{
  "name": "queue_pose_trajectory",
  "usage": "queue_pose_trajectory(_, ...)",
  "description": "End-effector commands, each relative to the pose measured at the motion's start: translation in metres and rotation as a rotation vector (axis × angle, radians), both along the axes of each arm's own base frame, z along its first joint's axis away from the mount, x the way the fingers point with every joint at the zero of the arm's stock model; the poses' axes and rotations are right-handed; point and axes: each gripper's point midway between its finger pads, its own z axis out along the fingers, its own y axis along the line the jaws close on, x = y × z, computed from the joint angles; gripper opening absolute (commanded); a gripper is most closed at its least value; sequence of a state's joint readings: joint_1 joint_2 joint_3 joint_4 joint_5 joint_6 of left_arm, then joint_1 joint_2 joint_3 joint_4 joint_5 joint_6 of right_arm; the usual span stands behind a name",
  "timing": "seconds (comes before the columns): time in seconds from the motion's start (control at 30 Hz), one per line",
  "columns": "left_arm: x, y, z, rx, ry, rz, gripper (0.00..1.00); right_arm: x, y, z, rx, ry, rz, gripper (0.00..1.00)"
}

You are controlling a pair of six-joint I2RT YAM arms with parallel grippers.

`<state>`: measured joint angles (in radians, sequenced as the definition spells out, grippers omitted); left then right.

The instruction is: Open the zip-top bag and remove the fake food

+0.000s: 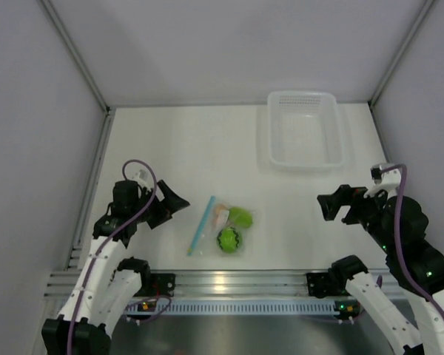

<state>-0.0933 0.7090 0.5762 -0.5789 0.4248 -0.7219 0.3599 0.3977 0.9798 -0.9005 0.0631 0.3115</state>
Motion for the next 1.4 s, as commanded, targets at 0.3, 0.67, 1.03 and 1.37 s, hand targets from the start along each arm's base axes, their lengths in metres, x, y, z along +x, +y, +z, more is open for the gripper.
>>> queue_pose_trajectory(0.3,-0.034,-0.040,-0.048,0.043,0.073,-0.051,0.98,0.000,0.027,0.011,0.091,-0.024,0.115,1.00)
queue_pose_trajectory(0.67,-0.094,-0.049,-0.113,-0.277,0.381,0.097,0.98,0.000,0.036,0.011,0.108,-0.009,0.160,0.99)
queue_pose_trajectory(1.03,-0.084,-0.037,-0.110,-0.215,0.340,0.155,0.97,0.003,0.044,0.010,0.137,-0.013,0.185,1.00)
queue_pose_trajectory(1.37,-0.073,-0.048,-0.092,-0.295,0.245,0.116,0.59,0.000,0.045,0.013,0.151,-0.020,0.193,0.99)
